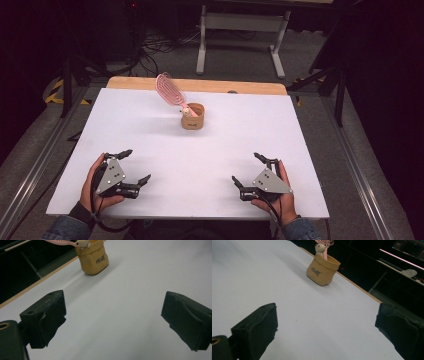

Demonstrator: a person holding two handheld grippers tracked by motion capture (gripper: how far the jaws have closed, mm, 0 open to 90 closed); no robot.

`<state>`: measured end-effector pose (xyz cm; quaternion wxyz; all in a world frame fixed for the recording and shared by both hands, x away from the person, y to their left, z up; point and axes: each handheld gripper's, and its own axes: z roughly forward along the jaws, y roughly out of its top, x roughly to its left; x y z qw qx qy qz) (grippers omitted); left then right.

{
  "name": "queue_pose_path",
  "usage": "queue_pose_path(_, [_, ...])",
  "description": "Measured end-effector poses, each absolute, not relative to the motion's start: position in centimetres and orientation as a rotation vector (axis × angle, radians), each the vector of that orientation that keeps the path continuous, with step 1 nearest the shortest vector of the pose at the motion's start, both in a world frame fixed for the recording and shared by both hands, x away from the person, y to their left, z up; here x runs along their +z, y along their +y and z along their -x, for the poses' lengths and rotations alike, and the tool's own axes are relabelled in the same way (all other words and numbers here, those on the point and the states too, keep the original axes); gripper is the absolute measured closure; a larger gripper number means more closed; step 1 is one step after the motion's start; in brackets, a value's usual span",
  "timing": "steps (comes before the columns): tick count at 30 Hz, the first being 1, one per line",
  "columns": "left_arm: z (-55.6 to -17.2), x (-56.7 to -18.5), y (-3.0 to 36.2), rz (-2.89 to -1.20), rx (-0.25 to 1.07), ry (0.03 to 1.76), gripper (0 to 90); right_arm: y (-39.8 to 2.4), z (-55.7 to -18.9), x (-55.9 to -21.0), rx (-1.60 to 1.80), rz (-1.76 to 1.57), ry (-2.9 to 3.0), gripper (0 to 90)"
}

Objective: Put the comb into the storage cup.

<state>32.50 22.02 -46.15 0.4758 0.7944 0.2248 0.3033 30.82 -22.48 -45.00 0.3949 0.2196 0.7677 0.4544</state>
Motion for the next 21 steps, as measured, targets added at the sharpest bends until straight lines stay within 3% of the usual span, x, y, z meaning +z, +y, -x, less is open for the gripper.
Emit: queue_pose_path(21, [-33.0, -46.6, 23.3, -1.918, 0.723, 0.615, 6.5, -22.6, -30.8, -45.1, 1.148, -0.553, 1.954, 4.3])
